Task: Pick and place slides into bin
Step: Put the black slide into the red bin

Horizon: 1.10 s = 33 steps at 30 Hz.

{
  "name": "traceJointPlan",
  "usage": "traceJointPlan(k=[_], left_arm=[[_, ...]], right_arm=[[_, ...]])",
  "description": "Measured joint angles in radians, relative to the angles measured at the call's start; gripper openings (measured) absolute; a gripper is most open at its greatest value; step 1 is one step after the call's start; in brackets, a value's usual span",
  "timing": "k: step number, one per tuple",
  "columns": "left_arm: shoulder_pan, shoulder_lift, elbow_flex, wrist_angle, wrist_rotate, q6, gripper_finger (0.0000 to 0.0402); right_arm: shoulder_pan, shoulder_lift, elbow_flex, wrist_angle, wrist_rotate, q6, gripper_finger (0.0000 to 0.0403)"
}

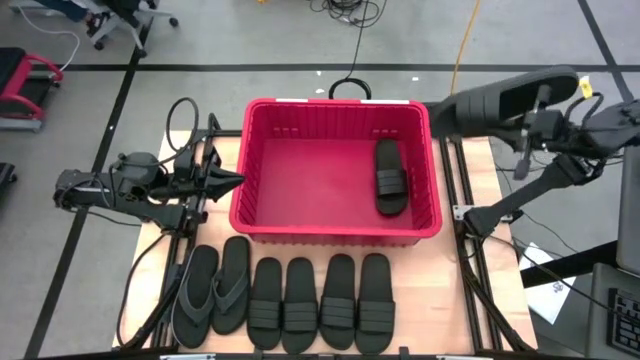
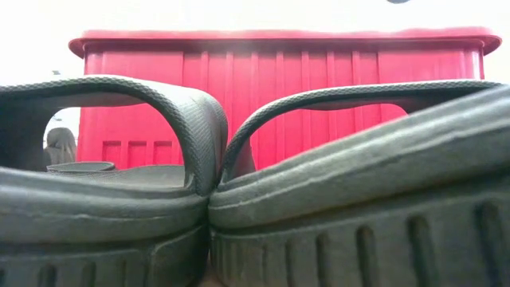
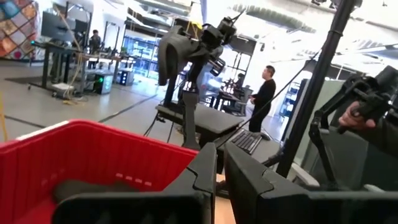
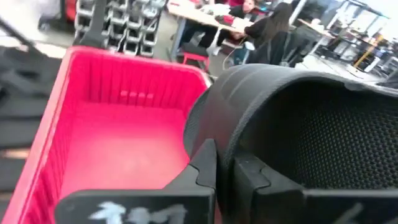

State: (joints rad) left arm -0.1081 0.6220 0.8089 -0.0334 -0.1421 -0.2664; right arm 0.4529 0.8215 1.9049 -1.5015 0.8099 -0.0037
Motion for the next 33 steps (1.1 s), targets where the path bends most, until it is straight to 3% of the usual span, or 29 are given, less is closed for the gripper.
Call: traceJointPlan(k=[5,12,16,24,26,29,31,33], left_arm=[[0.000,0.000,0.000,0.000,-0.016,-0.029,0.0033],[0.000,0.000,0.000,-0.002,-0.016,0.014,0.0033],[0.000,-0.002,0.000,-0.022,0.006,0.037,0.0033],[0.000,-0.011,0.000,-0.102,0.082,0.055,0.0033],[0.000,-0.013,0.000,-0.119,0.100,0.055,0.0033],[0.000,-0.015,0.000,-0.132,0.116,0.054,0.0033],[0.000,-0.015,0.000,-0.141,0.117,0.054,0.0033],[0.000,-0.015,0.000,-0.146,0.118,0.051,0.0033]], right_arm=[[0.003,0.008,-0.007,-0.071,-0.129,0.057,0.0004],[0.003,0.059,-0.010,-0.058,-0.051,0.020,0.0003],[0.003,0.108,-0.010,0.049,-0.034,-0.014,0.0003],[-0.098,0.250,-0.059,0.305,-0.151,-0.095,0.0005],[-0.172,0.298,-0.097,0.357,-0.243,-0.096,0.0005],[-0.311,0.361,-0.159,0.447,-0.517,-0.137,0.0005],[-0.411,0.384,-0.194,0.522,-0.754,-0.178,0.0006],[-0.521,0.408,-0.209,0.556,-0.891,-0.241,0.0006]])
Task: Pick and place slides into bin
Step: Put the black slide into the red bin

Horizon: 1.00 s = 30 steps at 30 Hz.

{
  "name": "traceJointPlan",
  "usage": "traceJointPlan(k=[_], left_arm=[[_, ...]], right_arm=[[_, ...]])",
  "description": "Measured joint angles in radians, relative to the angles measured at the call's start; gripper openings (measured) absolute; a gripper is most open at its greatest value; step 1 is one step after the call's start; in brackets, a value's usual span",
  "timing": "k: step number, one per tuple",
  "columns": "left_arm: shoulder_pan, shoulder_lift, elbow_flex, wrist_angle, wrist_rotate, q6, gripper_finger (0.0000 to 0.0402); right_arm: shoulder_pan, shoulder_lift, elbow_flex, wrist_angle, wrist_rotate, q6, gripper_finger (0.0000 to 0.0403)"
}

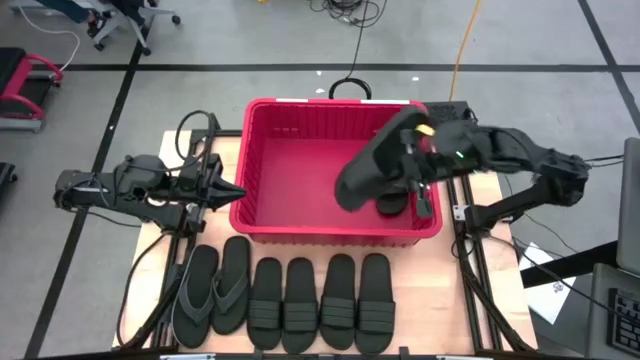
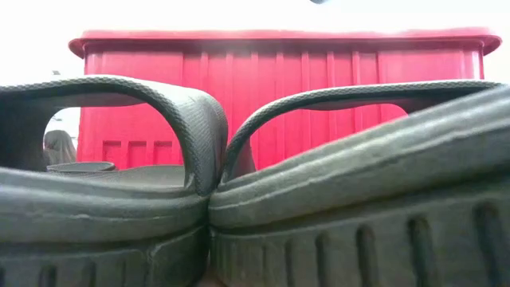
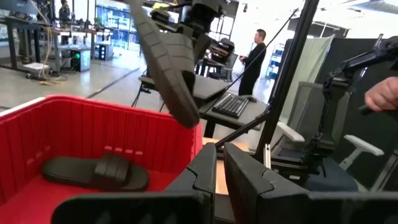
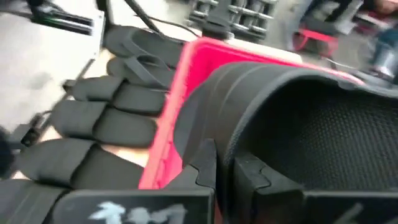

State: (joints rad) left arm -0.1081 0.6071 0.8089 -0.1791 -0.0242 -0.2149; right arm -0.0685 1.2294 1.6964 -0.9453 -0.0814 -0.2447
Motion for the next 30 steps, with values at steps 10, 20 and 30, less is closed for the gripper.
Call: traceJointPlan(k=[10,20,30], left_arm=[[0.000,0.000,0.000,-0.014,0.058,0.010,0.0033],[0.000,-0.007,0.000,-0.090,0.059,0.055,0.0033],[0.000,-0.007,0.000,-0.091,-0.017,-0.053,0.0033]], right_arm=[[-0.614,0.151,0.038,-0.090,-0.725,-0.209,0.0003],[-0.587,0.345,0.036,-0.366,-0.786,-0.425,0.0003],[-0.639,0.536,0.036,-0.477,-0.707,-0.642,0.0002]])
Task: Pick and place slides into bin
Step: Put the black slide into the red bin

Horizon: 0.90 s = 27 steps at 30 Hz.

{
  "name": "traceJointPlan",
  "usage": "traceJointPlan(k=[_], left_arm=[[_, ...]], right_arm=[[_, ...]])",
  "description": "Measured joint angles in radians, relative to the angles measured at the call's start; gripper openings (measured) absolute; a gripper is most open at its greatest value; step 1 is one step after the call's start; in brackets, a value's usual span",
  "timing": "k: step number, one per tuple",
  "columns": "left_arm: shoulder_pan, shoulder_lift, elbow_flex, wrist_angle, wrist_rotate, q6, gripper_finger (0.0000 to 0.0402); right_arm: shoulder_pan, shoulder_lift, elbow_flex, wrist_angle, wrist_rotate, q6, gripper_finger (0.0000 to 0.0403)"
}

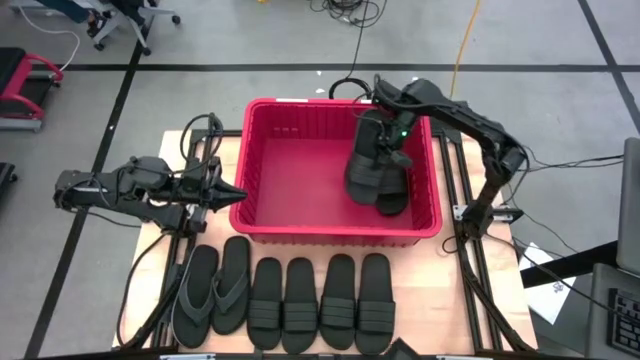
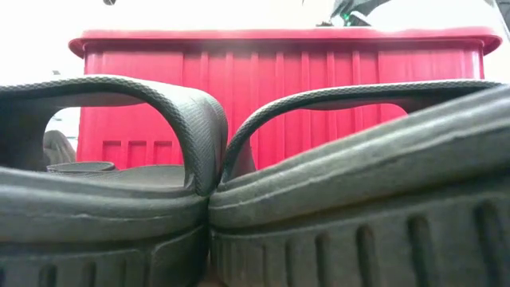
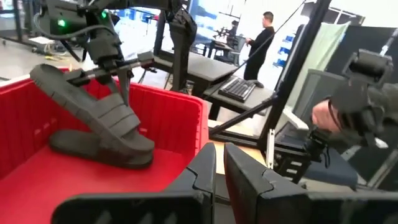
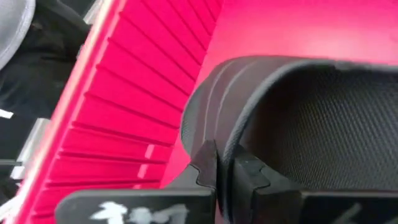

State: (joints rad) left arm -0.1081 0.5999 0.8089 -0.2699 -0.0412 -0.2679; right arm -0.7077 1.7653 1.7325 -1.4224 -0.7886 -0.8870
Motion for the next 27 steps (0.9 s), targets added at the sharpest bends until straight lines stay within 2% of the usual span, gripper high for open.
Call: traceJointPlan(k=[4,7,13,27], left_arm=[[0.000,0.000,0.000,0.000,-0.027,-0.002,0.0033],[0.000,0.000,0.000,0.000,-0.046,-0.003,0.0033],[0.000,0.000,0.000,0.000,-0.049,0.003,0.0033],[0.023,0.000,0.000,-0.045,-0.073,0.003,0.0033]], right_arm=[[0.003,0.072,0.000,0.000,0.008,-0.047,0.0002],[0.009,0.114,0.000,0.013,0.074,-0.066,0.0002],[0.009,0.188,0.000,0.029,0.122,-0.079,0.0002],[0.022,0.311,0.000,0.036,0.112,-0.130,0.0002]])
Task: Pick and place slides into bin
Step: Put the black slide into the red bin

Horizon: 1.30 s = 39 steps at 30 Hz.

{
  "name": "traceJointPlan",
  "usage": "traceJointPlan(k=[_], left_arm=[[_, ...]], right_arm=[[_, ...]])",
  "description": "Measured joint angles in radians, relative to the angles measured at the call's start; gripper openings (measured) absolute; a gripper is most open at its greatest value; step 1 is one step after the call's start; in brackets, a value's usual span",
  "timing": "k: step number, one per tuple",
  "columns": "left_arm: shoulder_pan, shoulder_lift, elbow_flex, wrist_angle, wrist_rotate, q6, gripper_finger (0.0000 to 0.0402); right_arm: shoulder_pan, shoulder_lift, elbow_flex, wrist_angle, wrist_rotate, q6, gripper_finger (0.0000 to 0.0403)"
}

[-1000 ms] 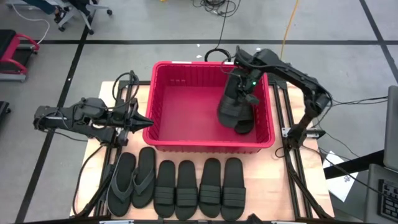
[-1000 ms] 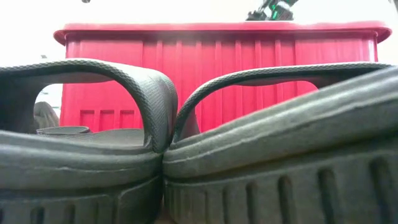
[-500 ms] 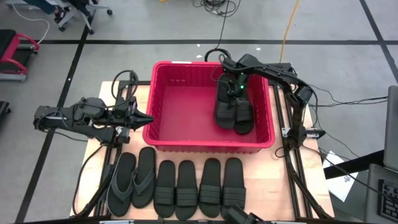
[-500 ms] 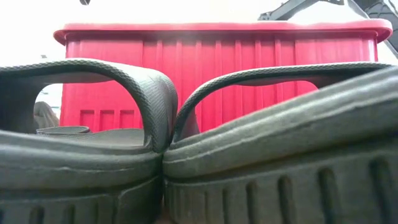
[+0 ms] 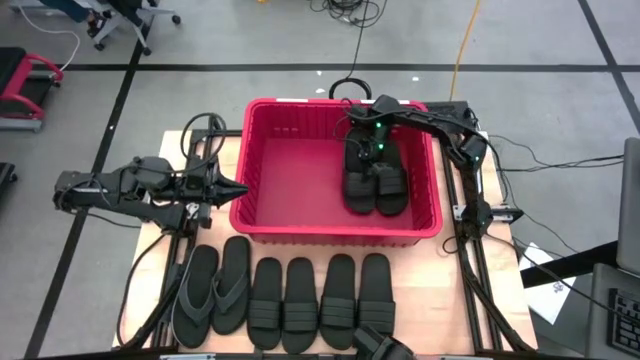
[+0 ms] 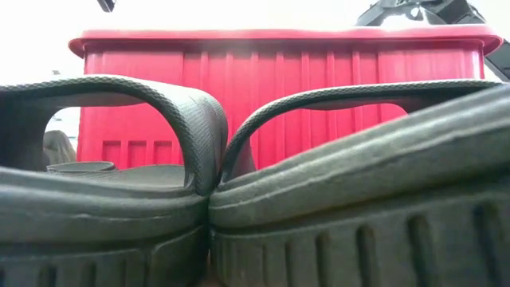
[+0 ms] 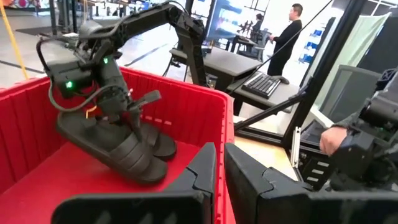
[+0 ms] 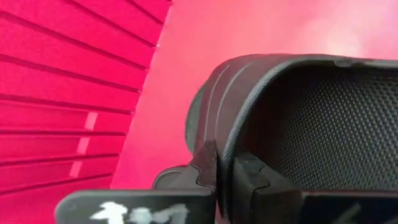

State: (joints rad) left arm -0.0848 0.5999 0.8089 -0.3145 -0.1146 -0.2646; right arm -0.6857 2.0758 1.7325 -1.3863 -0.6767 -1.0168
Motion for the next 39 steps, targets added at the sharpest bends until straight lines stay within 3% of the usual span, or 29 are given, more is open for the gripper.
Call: traceJointPlan(k=[11,39], left_arm=[[0.008,0.000,0.000,0.000,0.000,-0.001,0.0033],[0.008,0.000,0.000,-0.013,0.002,0.007,0.0033]], right_arm=[[-0.008,0.078,0.001,0.009,-0.006,0.025,0.0003],[-0.068,0.077,0.000,0.057,0.087,0.130,0.0006]])
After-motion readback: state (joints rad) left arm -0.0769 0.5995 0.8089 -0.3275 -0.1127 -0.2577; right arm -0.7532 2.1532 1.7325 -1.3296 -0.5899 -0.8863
